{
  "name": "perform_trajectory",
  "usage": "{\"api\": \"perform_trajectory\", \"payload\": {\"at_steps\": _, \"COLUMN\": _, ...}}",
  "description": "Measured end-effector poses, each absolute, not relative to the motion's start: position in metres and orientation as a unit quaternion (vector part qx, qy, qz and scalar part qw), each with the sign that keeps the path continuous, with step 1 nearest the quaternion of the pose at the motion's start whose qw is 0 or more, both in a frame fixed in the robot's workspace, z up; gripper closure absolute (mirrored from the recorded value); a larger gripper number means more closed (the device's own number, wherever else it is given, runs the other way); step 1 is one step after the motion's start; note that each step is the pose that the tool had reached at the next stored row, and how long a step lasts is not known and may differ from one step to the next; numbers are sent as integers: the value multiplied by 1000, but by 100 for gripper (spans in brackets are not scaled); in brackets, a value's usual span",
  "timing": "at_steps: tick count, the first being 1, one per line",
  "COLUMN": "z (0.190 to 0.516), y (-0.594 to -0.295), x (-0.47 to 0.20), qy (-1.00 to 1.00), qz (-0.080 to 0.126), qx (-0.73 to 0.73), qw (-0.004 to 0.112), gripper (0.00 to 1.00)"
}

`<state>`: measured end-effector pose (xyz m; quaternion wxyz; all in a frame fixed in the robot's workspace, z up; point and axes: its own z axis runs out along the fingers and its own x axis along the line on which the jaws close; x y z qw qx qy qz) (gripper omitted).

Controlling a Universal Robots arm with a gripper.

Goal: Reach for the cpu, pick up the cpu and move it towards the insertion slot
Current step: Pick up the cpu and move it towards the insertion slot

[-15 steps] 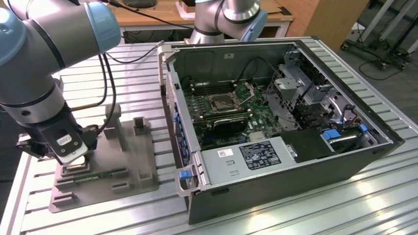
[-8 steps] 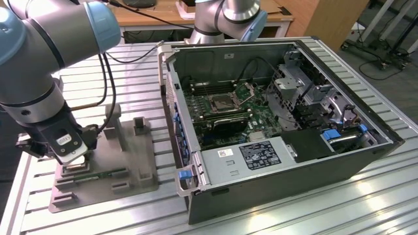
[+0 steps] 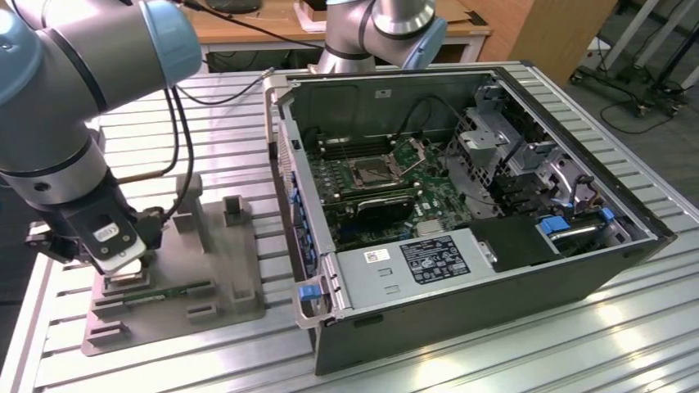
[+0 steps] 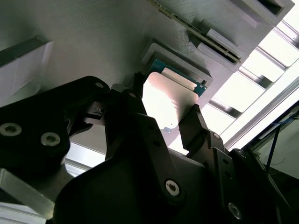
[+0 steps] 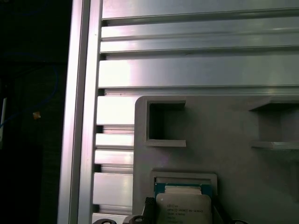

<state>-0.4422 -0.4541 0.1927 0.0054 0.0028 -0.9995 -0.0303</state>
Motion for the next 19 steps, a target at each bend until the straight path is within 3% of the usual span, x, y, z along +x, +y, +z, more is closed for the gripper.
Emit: {"api": "perform_trajectory", "payload": {"at_steps": 19, "z": 205, "y": -454, "x": -442, "qy": -1000, "qz": -30, "qx": 3, "qw": 6, "gripper": 45}}
